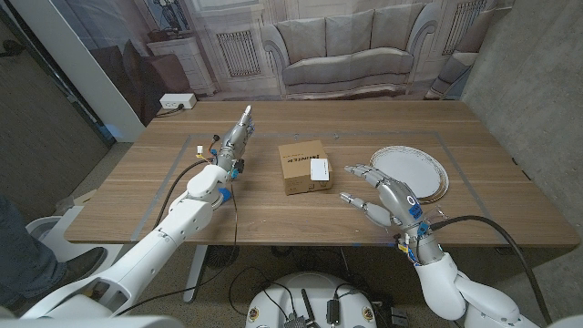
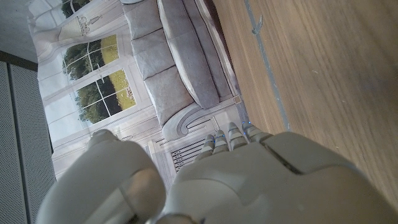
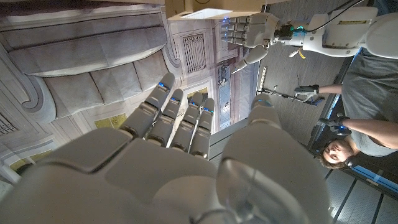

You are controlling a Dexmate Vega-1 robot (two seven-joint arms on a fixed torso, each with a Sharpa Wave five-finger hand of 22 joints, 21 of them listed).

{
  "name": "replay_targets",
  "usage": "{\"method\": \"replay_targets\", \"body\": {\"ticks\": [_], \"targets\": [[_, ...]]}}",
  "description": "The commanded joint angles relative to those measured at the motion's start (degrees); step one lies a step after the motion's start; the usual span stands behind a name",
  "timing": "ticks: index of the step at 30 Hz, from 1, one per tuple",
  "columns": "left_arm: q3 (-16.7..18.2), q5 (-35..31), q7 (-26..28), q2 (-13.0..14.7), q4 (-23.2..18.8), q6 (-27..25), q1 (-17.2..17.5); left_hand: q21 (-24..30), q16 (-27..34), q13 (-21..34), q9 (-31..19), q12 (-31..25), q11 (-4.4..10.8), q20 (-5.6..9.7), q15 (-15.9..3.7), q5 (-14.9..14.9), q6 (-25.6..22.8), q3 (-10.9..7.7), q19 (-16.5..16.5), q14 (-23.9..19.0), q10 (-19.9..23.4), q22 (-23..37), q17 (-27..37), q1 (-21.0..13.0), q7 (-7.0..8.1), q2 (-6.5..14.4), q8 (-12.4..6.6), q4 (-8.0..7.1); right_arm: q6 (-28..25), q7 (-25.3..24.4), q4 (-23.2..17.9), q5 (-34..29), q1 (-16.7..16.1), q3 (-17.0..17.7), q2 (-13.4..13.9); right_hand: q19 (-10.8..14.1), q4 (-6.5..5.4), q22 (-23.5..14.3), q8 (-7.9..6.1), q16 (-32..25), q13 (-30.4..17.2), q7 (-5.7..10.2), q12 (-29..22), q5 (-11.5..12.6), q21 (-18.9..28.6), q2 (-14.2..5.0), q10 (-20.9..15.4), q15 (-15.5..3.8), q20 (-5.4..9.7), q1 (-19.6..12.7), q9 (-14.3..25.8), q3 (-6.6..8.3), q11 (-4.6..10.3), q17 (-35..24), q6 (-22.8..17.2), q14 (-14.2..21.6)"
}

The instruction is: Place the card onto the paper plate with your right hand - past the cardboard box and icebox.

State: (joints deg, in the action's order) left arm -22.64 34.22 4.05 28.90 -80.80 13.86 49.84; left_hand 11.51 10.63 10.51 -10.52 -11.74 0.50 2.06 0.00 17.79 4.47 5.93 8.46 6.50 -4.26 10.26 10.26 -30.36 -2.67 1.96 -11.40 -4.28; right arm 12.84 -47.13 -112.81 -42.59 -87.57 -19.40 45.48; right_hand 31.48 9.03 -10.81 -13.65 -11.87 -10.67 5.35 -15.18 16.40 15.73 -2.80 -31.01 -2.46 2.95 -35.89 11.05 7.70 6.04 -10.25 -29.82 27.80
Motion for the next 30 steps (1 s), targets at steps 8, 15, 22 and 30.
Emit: {"method": "replay_targets", "body": {"ticks": [8, 15, 22, 30], "targets": [[0.06, 0.48, -0.39, 0.26, -0.04, 0.18, 0.87, -0.18, 0.04, 0.27, -0.15, 0.17, -0.04, 2.38, 0.08, -0.18, 0.26, 0.60, 0.51, 0.74, -0.35, 0.13, 0.20, -0.30, -0.05, 0.01, 0.20, 0.00, -5.05, -0.26, -1.10, -2.69, 1.23, -3.28, 2.00, 0.59, 1.59, -0.20, 0.56, 0.42, 0.03, 1.13, 0.37, 0.19, 0.02, 0.42, -0.12, -7.03, 6.29, -6.26, 0.33, 1.88, 1.38, -0.11, 0.26, 0.75], [0.43, 0.58, -0.19, 0.75, -0.80, 0.25, 1.49, -0.18, 0.06, 0.27, -0.15, 0.17, -0.04, 2.28, 0.10, -0.22, 0.22, 0.67, 0.57, 0.73, -0.35, 0.13, 0.20, -0.33, -0.05, 0.04, 0.19, -0.01, -7.74, -0.68, -1.67, -4.53, 1.96, -4.64, 2.13, 0.58, 1.82, -0.26, 1.08, 0.86, 0.00, 2.42, 0.90, 0.25, -0.24, 1.03, 0.31, -7.61, 6.62, -10.85, 0.42, 3.07, 1.98, -0.09, 1.07, 0.63], [0.83, 0.77, 0.01, 1.05, -1.42, 0.59, 2.21, -0.16, 0.05, 0.28, -0.15, 0.16, -0.06, 2.27, 0.05, -0.25, 0.21, 0.73, 0.55, 0.78, -0.34, 0.13, 0.20, -0.36, -0.01, 0.08, 0.18, -0.01, -10.88, -0.78, -2.42, -6.48, 2.54, -6.02, 2.29, 0.09, 1.76, -0.45, 1.57, 1.23, -0.05, 4.22, 1.60, 0.80, -0.66, 1.68, 1.12, -9.04, 7.57, -17.45, 0.60, 4.52, 3.97, -0.14, 2.13, 0.25], [1.09, 0.86, 0.07, 1.19, -1.74, 1.13, 2.85, -0.15, 0.06, 0.28, -0.15, 0.16, 0.00, 2.18, 0.11, -0.28, 0.23, 0.79, 0.58, 0.77, -0.35, 0.13, 0.20, -0.38, -0.04, 0.11, 0.19, -0.01, -12.90, -0.96, -2.87, -7.03, 3.03, -7.28, 2.80, -1.56, 1.14, -0.91, 1.76, 1.37, -0.11, 6.03, 2.27, 0.82, -1.28, -0.03, 2.02, -10.62, 9.27, -26.57, 0.87, 6.30, 5.58, -0.55, 2.90, -1.75]]}}
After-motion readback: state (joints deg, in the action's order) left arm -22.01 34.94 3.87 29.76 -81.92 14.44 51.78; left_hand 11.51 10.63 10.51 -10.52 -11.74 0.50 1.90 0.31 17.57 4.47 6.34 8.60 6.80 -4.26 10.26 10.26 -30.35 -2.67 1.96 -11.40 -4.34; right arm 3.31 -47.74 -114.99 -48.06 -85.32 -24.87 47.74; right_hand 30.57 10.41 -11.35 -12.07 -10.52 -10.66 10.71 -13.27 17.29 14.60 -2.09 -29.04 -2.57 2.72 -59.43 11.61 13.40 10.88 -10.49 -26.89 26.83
